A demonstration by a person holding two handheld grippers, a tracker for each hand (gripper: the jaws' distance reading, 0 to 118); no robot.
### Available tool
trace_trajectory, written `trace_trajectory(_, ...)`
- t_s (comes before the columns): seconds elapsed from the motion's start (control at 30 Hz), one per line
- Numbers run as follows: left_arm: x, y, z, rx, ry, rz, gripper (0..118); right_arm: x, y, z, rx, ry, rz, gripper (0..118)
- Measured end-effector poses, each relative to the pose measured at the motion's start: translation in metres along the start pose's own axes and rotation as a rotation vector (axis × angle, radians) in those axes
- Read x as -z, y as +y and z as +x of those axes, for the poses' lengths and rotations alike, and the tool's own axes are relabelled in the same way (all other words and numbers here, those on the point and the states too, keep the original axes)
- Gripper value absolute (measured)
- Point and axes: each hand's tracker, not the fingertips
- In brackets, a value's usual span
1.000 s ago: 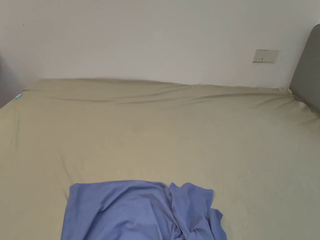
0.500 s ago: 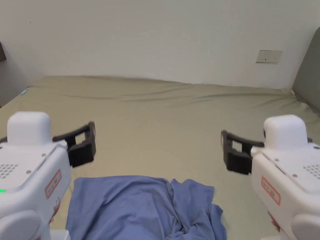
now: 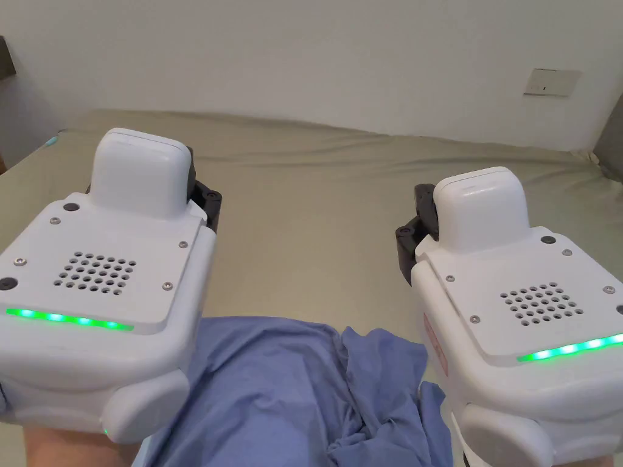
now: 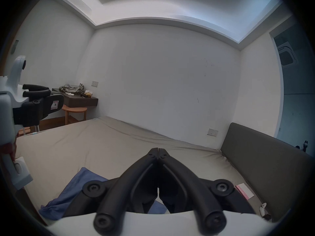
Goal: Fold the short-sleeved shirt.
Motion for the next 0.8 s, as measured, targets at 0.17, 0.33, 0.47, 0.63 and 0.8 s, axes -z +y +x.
trace_trajectory(0.17, 0.03, -0.031, -0.008, -0.028, -0.056, -0.128, 0, 0.024, -0.019, 0.002, 0.008, 0.007, -0.057, 0)
trace_trajectory(0.33, 0.077, -0.096, -0.024, -0.07, -0.068, -0.325, 0, 0.053, -0.051, 0.011, 0.019, 0.009, -0.143, 0)
trace_trajectory(0.47, 0.13, -0.173, -0.05, -0.12, -0.114, -0.571, 9, 0.071, -0.078, 0.024, 0.03, -0.003, -0.217, 0)
trace_trajectory(0.63, 0.193, -0.264, -0.084, -0.231, -0.002, -0.816, 113, 0.09, -0.11, 0.048, 0.063, -0.039, -0.305, 0)
trace_trajectory(0.8, 0.235, -0.309, -0.09, -0.124, 0.061, -0.871, 113, 0.102, -0.129, 0.064, 0.08, -0.062, -0.361, 0)
